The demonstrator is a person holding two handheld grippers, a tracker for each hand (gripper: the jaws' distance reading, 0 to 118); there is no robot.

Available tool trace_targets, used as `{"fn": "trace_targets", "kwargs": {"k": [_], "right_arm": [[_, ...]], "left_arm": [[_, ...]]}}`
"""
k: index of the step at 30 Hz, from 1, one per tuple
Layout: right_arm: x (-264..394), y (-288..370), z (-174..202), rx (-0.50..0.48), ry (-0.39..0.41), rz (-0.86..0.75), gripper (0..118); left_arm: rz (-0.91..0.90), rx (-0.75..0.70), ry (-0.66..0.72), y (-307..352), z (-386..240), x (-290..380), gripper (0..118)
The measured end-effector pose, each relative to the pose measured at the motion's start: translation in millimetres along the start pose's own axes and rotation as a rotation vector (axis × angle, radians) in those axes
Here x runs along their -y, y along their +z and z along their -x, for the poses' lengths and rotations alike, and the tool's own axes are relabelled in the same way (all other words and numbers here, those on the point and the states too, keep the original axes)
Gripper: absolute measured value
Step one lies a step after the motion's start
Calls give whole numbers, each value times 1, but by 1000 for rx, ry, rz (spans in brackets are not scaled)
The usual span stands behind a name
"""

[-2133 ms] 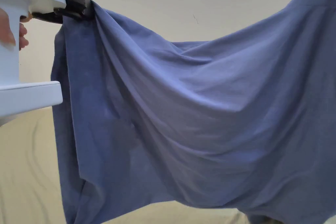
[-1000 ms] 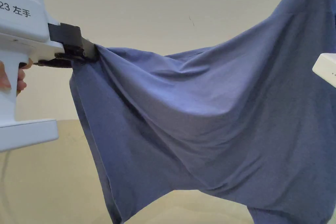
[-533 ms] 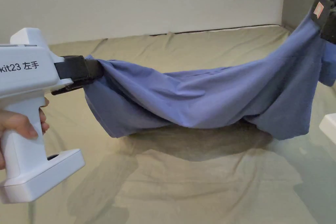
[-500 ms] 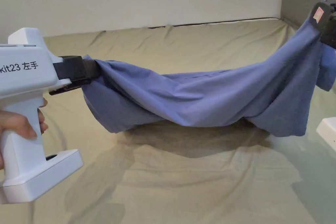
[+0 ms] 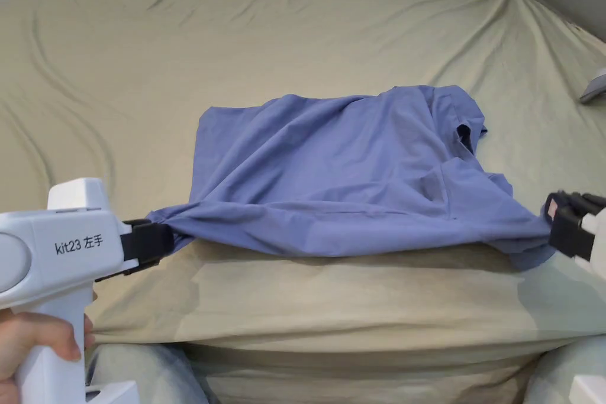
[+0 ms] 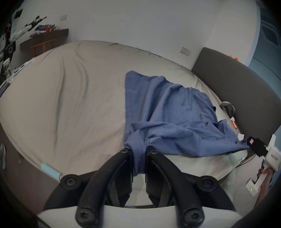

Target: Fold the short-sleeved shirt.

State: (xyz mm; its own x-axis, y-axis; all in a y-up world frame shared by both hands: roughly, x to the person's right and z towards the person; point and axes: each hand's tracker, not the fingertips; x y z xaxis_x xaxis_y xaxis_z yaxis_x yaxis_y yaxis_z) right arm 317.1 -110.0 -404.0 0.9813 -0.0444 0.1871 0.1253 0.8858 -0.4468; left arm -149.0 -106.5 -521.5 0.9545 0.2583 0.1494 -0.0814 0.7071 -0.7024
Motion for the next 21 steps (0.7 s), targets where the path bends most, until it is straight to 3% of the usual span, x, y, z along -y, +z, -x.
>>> {"fn": "trace_targets", "kwargs": {"k": [5, 6, 7, 9, 10, 12, 13, 16, 17, 18, 19, 20, 21], "right_arm": [[15, -1, -7, 14, -34, 53, 0], [16, 0, -7, 17, -36, 55, 2], [14, 0, -8, 18, -37, 58, 22], [11, 1, -6, 0, -33, 79, 99], [8, 4, -5, -15, -28, 82, 118], [-6, 19, -4, -20, -1, -82, 112], [-9, 19, -3, -78, -80, -13, 112], [-40, 22, 8, -73, -53, -160, 110], [-46, 22, 13, -64, -42, -200, 100], [-53, 23, 17, -74, -32, -249, 74], [-58, 24, 19, -96, -30, -277, 6], [-66, 24, 21, -147, -19, -321, 6], [-72, 19, 22, -214, -37, -333, 0]], "left_arm": [[34, -50, -8, 2, 4, 8, 14], [34, -44, -8, 2, 4, 9, 20], [39, -44, -4, 1, 7, 7, 45], [38, -38, 17, 4, 6, 7, 99], [20, -19, 23, 9, 4, 6, 116], [-45, 16, 14, 26, 0, -1, 117], [-70, 34, -13, 34, -5, -7, 117], [-139, 0, -54, 48, -16, -25, 113], [-163, -20, -55, 50, -19, -29, 101], [-192, -20, -62, 52, -21, -31, 70], [-217, -17, -80, 51, -18, -34, 13], [-212, -16, -99, 48, -17, -34, 13], [-193, -16, -89, 41, -16, -37, 3]]}}
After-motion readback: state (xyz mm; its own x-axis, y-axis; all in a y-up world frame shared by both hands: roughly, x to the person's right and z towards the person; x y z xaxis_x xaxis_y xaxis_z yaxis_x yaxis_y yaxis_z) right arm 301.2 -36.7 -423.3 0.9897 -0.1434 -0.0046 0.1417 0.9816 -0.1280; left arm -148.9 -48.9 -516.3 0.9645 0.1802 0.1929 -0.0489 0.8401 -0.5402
